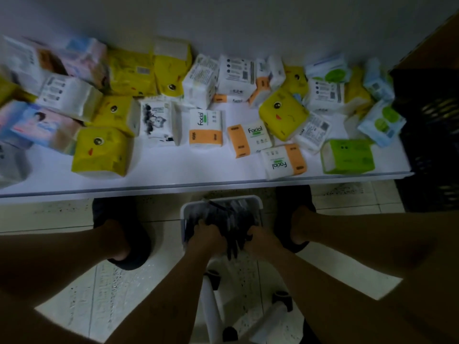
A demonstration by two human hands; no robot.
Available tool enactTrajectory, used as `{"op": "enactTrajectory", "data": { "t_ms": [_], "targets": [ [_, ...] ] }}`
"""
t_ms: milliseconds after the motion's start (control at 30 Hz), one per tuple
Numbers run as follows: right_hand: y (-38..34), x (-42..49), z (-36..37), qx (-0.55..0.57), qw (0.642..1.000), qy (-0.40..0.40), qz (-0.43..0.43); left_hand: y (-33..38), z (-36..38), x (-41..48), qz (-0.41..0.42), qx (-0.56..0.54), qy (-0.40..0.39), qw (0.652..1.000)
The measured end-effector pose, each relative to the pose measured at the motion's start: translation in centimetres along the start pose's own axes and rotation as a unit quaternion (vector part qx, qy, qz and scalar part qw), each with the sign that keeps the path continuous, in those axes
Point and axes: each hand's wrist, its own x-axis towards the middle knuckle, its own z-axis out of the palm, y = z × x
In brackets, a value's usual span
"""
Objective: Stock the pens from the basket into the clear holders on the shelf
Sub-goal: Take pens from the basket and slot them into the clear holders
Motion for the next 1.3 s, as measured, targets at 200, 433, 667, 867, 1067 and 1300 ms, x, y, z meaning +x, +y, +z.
{"op": "enactTrajectory", "data": {
  "t_ms": [200,433,667,867,1067,1300],
  "targets": [
    [1.6,0.6,-0.5,0.041,0.998,0.041,0.007,1.1,0.0,-1.0,-0.004,-0.019,-0.010,1.000],
    [1.8,2.2,-0.1,0.040,0.999,0.013,-0.004,0.3,-1.0,-2.0,-0.017,-0.119,0.127,0.985],
    [1.7,3.3,-0.1,0.023,0.999,-0.030,0.007,-0.2,-1.9,-0.5,-0.008,-0.204,0.003,0.979],
    [1.4,3.7,0.1,0.032,0.998,-0.048,0.018,0.2,-2.0,-0.7,-0.027,-0.192,-0.010,0.981],
    [1.4,3.9,0.1,0.030,0.998,-0.035,0.030,-1.2,-1.7,0.2,-0.037,-0.216,-0.021,0.975],
    [1.3,3.4,0.4,-0.013,0.999,0.044,0.007,-0.8,-2.2,0.0,-0.051,-0.227,-0.036,0.972]
  ]
}}
